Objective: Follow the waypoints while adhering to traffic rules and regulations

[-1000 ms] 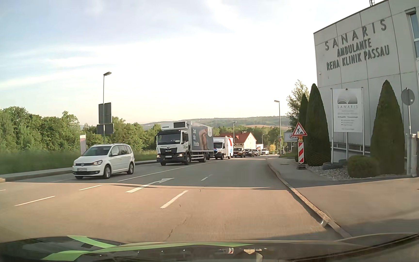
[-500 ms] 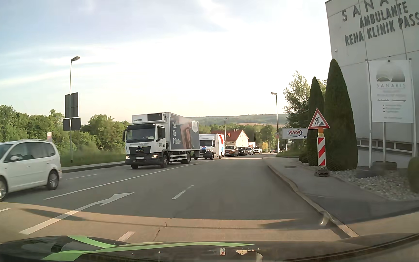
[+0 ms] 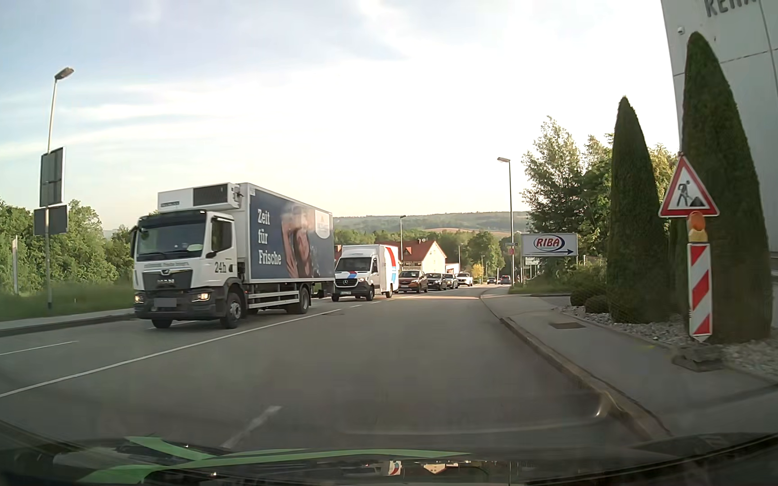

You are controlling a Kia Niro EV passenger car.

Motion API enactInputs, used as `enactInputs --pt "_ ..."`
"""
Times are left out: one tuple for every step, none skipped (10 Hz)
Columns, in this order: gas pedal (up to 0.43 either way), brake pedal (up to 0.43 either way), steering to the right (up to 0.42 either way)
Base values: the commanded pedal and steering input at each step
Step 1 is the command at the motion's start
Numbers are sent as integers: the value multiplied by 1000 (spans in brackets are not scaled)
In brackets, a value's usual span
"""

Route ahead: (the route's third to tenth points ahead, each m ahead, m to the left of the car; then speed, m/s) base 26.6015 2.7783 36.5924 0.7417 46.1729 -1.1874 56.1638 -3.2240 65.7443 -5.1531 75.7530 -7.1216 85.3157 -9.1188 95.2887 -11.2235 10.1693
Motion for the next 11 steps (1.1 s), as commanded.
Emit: enactInputs --pt "0 0 26" --pt "0 0 26" --pt "0 0 26" --pt "0 0 26" --pt "0 0 26" --pt "0 0 25" --pt "0 0 25" --pt "0 6 25" --pt "0 24 25" --pt "0 55 24" --pt "0 79 20"
